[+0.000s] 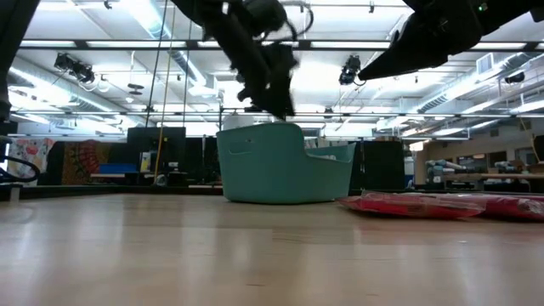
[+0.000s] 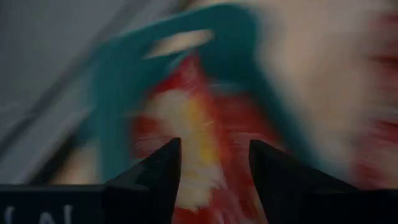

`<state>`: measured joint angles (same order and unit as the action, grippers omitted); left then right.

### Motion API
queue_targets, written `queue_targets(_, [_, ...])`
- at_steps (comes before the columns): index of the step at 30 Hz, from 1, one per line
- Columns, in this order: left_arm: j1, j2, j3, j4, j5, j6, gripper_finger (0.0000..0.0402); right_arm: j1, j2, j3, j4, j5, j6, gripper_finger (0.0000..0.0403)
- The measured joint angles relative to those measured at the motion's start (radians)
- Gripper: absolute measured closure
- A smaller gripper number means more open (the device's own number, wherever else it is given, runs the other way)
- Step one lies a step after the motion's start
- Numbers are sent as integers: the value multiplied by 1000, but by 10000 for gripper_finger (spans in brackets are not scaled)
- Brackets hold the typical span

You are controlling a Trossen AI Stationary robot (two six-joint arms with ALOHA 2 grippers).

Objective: Sort popcorn bags into baskets
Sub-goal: Put the popcorn pack into the blue bin

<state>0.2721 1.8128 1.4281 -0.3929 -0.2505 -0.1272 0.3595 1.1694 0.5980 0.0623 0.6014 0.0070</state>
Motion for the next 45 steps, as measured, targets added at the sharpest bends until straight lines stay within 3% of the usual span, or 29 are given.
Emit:
queue_targets(3, [-12,-34,0,17,272,27,210,0,0,0,-11,0,9,291])
queue_targets(5, [-24,-59,0,9,335,12,214,0,0,0,-14,0,17,291])
queue_targets(8, [-60,-96,0,-13,328,31,221,0,0,0,-34,-3,39,291])
queue_targets(17, [-216,-112,-42,-46,111,147,240,5,22,0,-161,-62,176,291])
queue_targets(23, [-235,-145,-106,-28,100,161,246,27,145,0,-61,-81,178,291])
queue_targets(29, [-264,-164,-147,64,88,277,247,63,253,39,-17,-54,204,291])
queue_targets(37, [-252,-211,-161,148,92,482,247,105,382,186,-67,-26,184,291])
queue_targets(45, [-246,-357,-425,382,105,480,247,116,581,472,-416,-47,285,291])
